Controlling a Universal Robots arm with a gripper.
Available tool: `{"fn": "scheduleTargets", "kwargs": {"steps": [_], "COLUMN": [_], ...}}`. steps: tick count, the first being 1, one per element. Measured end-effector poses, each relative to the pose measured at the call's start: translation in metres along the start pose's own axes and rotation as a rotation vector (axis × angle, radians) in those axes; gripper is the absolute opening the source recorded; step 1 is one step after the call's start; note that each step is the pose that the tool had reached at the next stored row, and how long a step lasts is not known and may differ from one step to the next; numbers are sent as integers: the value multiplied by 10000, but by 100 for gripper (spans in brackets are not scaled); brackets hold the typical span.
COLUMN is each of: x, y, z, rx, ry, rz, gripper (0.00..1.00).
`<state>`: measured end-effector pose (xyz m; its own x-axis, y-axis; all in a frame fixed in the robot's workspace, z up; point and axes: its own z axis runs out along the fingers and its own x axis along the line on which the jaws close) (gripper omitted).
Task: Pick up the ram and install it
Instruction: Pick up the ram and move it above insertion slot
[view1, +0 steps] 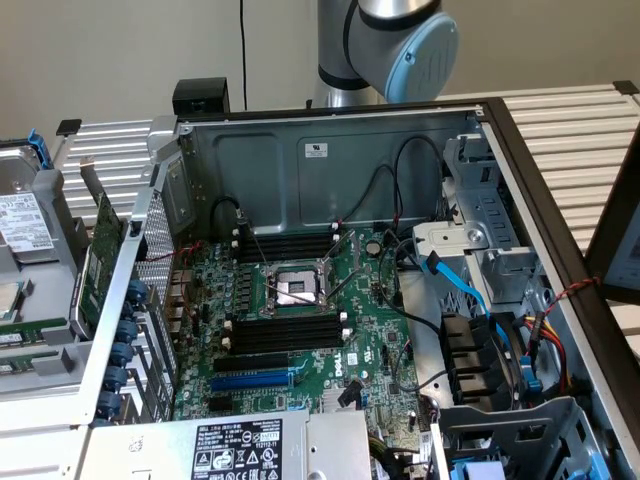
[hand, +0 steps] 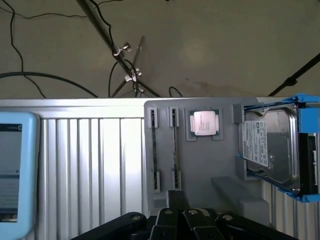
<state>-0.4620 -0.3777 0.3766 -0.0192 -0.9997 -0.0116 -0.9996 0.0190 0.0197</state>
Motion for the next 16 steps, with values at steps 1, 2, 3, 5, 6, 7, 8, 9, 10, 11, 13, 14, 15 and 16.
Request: {"fn": "scheduleTargets", "kwargs": {"steps": [1,2,3,5,6,7,8,9,10,11,13,14,15,16], "x": [0,0,0,0,0,0,0,0,1,1,1,1,2,2], "y": [0,0,0,0,-1,-1,-1,-1,-1,-2,-2,-2,-3,-3], "z": [5,9,15,27,33,41,49,61,71,83,108,127,144,163], "rx": [-1,-3,-4,-6,-8,-12,-17,-23,-27,-32,-43,-49,-52,-52], "ry": [0,0,1,1,2,1,2,1,2,2,1,2,3,2], "rz": [-20,-36,-48,-66,-72,-74,-75,-76,-76,-76,-75,-76,-75,-76], "gripper": [11,11,11,11,11,11,11,11,11,11,24,24,24,31]}}
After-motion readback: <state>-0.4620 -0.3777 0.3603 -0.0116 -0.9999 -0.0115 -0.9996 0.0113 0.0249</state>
